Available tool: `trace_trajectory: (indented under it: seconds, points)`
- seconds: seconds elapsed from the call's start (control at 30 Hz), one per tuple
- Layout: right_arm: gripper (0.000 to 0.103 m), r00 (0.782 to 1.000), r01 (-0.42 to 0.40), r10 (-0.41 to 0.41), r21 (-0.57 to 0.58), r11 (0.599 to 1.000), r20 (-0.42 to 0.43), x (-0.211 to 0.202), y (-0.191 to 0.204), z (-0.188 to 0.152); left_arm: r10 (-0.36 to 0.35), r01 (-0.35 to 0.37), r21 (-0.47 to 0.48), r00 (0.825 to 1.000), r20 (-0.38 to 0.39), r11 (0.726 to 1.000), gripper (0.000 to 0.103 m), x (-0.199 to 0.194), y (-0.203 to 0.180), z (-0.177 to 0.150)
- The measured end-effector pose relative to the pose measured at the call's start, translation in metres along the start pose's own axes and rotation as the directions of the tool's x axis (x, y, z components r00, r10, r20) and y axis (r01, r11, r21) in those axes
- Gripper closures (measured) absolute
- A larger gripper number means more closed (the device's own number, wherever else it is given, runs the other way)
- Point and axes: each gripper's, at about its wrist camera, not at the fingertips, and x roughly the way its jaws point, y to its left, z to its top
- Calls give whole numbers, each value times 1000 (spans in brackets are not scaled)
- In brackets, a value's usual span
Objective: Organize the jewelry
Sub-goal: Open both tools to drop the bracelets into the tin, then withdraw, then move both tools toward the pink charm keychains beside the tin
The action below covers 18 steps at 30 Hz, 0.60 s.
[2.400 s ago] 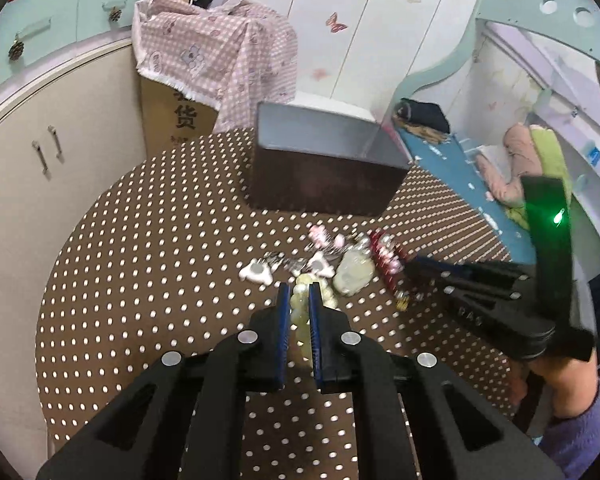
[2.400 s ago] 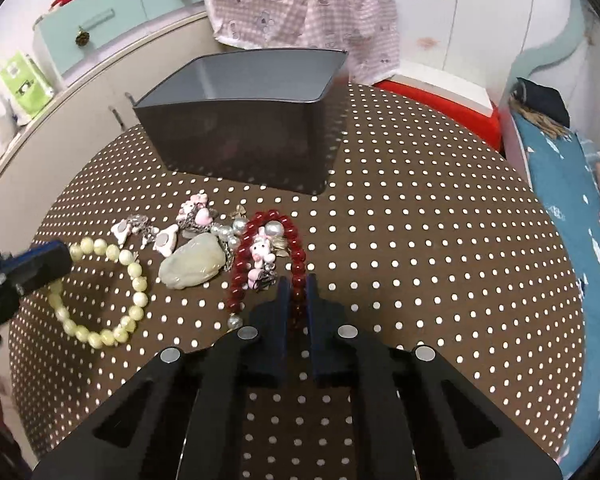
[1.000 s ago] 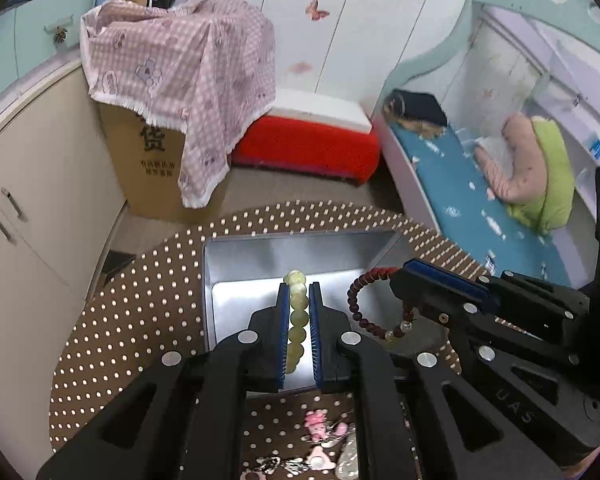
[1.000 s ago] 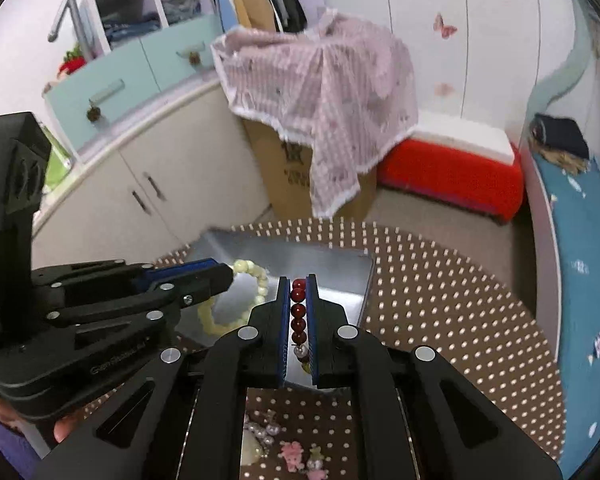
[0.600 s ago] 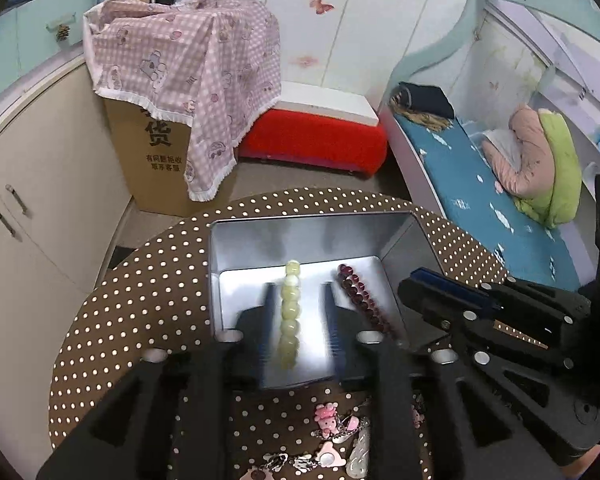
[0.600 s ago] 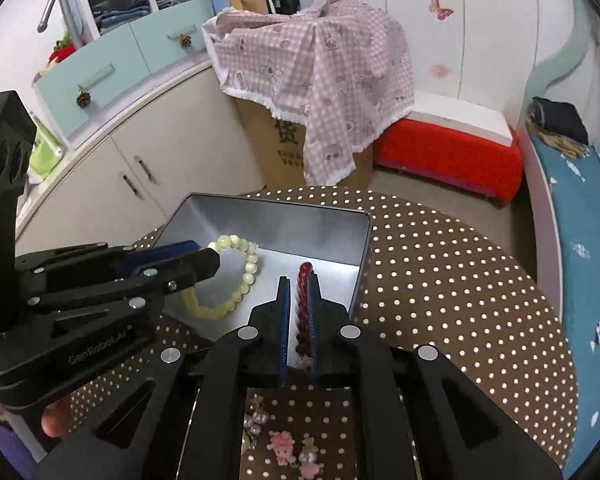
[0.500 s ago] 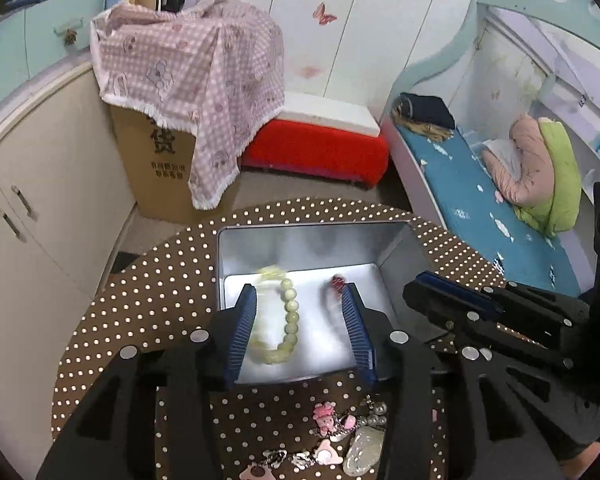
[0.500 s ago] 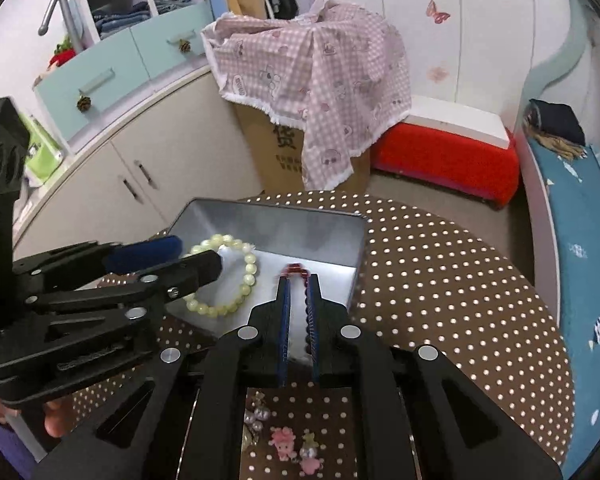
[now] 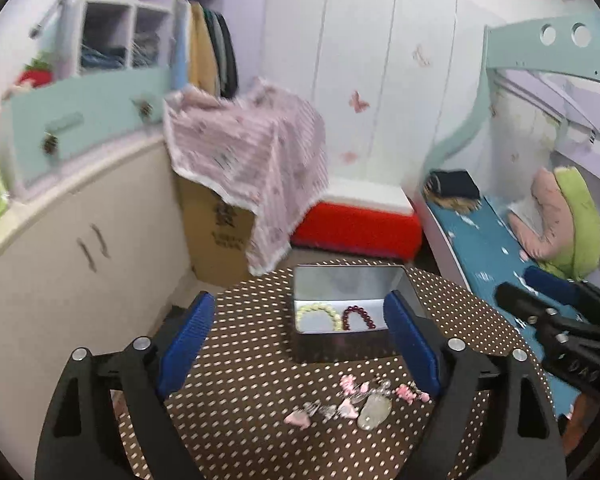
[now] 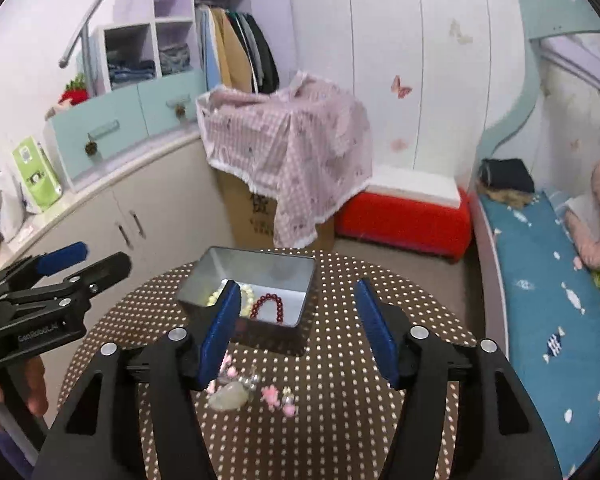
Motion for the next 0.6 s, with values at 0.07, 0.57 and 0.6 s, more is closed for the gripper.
trace_trajectory:
  seconds: [0.07, 0.57, 0.6]
  points:
    - [41, 1000, 19, -18, -16, 1000, 20, -16, 3, -7, 27, -27, 3, 999, 17, 1000, 19, -15, 1, -10]
    - [39, 997, 32, -31, 1, 1000, -74, -12, 2, -56, 33, -36, -33, 993, -110, 999, 19, -10, 22, -65]
    - [39, 996, 30, -29, 4, 1000, -86, -8, 0, -59, 30, -34, -28, 992, -119, 999, 19, -6, 22, -67]
